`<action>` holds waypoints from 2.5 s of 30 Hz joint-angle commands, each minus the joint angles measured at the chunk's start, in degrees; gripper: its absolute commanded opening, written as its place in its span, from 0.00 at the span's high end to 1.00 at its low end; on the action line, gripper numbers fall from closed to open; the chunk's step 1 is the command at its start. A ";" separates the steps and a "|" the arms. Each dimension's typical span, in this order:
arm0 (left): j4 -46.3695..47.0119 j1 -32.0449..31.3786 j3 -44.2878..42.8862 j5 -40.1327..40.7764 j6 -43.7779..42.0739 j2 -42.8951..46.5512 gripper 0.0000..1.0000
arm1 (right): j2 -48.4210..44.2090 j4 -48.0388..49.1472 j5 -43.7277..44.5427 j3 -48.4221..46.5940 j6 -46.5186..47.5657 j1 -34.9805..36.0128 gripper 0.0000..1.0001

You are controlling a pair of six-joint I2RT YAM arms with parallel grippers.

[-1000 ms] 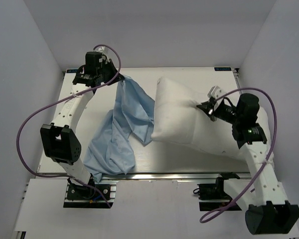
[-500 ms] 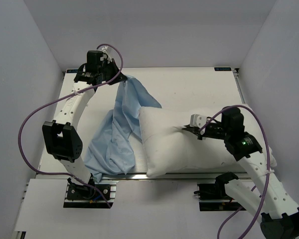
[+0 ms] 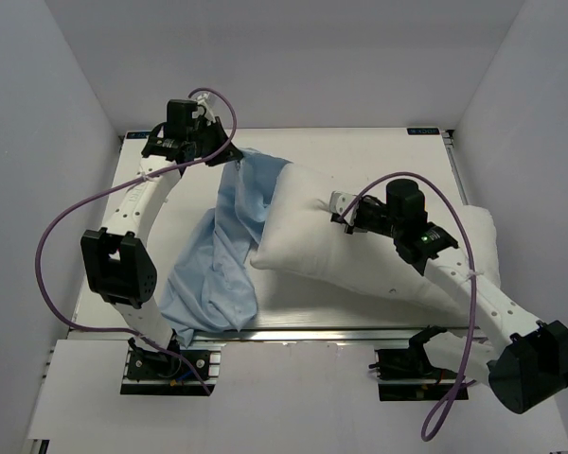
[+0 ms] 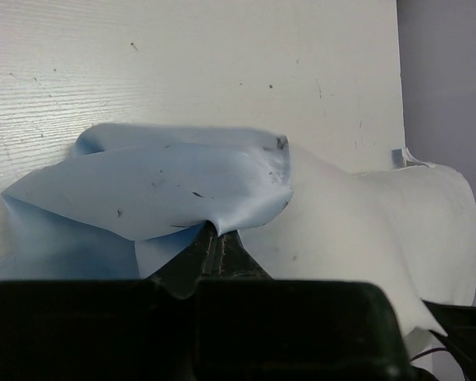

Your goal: Put the pillow into the pillowcase

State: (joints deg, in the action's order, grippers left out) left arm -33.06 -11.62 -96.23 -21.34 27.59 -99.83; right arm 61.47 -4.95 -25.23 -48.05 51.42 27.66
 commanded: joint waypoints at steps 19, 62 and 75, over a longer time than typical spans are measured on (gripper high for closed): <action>-0.25 -0.07 -11.17 -8.71 -0.35 -11.86 1.00 | 2.24 5.13 -11.24 -2.83 24.15 2.13 1.00; -4.39 -0.42 -26.12 -4.32 2.90 -23.83 0.93 | 13.59 -1.98 -13.87 -8.37 42.89 -1.91 1.00; -1.04 -1.74 -23.31 -11.70 2.47 -22.17 0.94 | 17.79 1.25 -9.05 -10.03 40.79 3.01 1.00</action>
State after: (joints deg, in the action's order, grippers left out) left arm -35.35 -12.38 -121.19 -29.78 31.05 -127.28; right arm 76.12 -9.21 -35.62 -53.80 93.08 30.26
